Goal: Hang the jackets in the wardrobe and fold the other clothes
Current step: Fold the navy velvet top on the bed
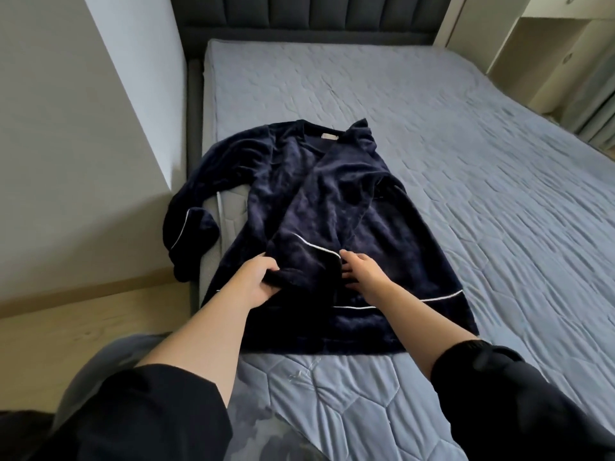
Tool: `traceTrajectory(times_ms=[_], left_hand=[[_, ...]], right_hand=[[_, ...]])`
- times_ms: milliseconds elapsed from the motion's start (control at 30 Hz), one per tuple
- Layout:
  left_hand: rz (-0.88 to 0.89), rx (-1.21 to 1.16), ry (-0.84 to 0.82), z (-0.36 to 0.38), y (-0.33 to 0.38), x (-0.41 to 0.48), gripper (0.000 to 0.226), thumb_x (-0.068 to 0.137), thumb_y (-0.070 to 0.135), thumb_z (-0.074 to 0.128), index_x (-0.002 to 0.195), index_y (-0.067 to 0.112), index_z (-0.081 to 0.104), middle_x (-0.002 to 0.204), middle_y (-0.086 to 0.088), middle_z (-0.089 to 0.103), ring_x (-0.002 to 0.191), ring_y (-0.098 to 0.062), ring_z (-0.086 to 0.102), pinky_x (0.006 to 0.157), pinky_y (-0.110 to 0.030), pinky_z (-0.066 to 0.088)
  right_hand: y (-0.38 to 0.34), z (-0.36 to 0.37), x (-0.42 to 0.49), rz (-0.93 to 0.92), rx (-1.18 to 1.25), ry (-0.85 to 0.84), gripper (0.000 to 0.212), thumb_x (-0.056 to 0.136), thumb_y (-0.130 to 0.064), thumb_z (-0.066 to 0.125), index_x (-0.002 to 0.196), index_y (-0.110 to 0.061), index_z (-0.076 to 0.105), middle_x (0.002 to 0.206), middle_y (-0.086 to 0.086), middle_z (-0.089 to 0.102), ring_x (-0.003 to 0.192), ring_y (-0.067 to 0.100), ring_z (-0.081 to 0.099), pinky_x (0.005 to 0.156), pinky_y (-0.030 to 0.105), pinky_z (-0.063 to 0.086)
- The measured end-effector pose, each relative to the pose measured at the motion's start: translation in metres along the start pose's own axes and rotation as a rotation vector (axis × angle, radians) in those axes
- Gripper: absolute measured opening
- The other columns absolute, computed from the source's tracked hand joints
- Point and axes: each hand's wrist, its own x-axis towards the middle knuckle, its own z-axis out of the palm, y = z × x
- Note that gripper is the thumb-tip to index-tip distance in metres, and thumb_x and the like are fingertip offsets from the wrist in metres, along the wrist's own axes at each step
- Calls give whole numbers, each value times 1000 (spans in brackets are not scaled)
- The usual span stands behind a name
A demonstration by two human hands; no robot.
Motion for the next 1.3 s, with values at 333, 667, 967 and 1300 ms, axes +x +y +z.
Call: traceTrajectory(times_ms=[333, 667, 967, 1300], left_hand=[[-2, 836, 421, -16, 9, 14, 34, 93, 3, 45, 125, -1, 54, 124, -21, 56, 104, -29, 57, 81, -34, 46], [344, 1380, 348, -4, 2, 13, 29, 86, 23, 44, 112, 23, 56, 111, -2, 58, 91, -25, 52, 66, -29, 39], [840, 1561, 147, 27, 1, 69, 56, 97, 21, 39, 149, 18, 19, 151, -3, 28, 137, -22, 25, 108, -36, 29], [293, 886, 173, 53, 32, 143, 38, 91, 37, 54, 122, 14, 50, 115, -2, 55, 104, -22, 51, 87, -35, 45]], right_hand=[[-2, 12, 14, 155, 161, 125, 5, 81, 2, 58, 81, -4, 58, 72, 12, 57, 64, 25, 58, 64, 37, 52], [1, 1, 33, 220, 116, 85, 10, 90, -15, 56, 96, -7, 56, 77, 9, 59, 63, 23, 59, 48, 31, 49], [-23, -22, 76, 79, -339, 175, 24, 90, -30, 56, 76, -11, 55, 65, 9, 61, 46, 23, 61, 39, 26, 48], [-61, -56, 162, 122, 213, 329, 14, 82, -12, 65, 93, -5, 60, 82, 11, 63, 71, 27, 62, 75, 44, 56]])
